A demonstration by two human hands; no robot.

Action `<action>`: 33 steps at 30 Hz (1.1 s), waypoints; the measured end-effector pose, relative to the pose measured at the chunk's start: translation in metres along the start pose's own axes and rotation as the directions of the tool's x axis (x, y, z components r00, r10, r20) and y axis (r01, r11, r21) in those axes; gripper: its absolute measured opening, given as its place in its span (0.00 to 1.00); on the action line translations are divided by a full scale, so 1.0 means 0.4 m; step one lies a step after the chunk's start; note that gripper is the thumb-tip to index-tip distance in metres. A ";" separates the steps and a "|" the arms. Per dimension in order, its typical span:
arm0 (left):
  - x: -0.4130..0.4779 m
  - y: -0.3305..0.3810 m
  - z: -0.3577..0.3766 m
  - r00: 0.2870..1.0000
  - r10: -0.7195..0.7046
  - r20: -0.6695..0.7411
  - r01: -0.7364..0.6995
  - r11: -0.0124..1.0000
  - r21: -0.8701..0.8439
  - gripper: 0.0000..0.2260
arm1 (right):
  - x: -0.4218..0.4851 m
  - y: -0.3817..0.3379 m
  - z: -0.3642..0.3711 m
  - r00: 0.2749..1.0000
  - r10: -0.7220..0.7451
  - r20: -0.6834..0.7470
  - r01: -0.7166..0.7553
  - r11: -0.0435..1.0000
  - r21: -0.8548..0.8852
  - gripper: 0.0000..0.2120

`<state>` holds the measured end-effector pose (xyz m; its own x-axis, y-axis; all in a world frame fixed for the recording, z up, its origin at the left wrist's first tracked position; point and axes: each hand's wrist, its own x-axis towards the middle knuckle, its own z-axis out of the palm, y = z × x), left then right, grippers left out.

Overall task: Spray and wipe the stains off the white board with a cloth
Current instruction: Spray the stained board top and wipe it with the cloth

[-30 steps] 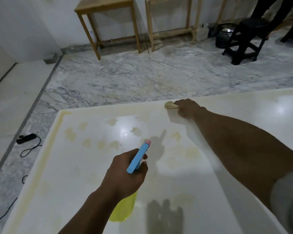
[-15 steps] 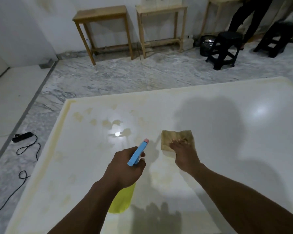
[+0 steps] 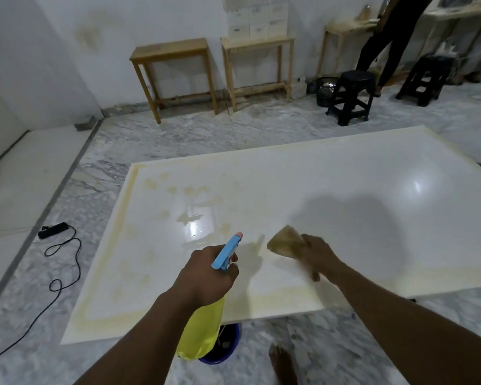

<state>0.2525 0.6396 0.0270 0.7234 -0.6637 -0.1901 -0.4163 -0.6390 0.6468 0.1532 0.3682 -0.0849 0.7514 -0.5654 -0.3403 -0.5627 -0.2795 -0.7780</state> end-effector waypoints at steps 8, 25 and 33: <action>0.273 -0.025 -0.044 1.000 0.003 -0.029 -0.004 0.999 -0.036 0.04 | 0.326 -0.135 -0.114 0.924 0.228 0.308 -0.383 0.510 0.770 0.14; 0.558 -0.163 -0.090 0.989 -0.143 -0.037 0.138 0.985 -0.105 0.04 | 0.933 -0.288 0.197 0.964 -0.228 0.137 0.263 0.740 -0.619 0.25; 0.363 -0.168 -0.076 0.984 -0.172 -0.039 0.169 0.982 -0.079 0.06 | 0.485 -0.134 0.230 0.934 -0.324 0.149 0.338 0.670 -0.661 0.32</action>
<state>0.4023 0.5982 -0.0217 0.8051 -0.5282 -0.2698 -0.2434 -0.7090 0.6618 0.3609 0.3448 -0.1579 0.9356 -0.3219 -0.1449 -0.3511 -0.8914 -0.2868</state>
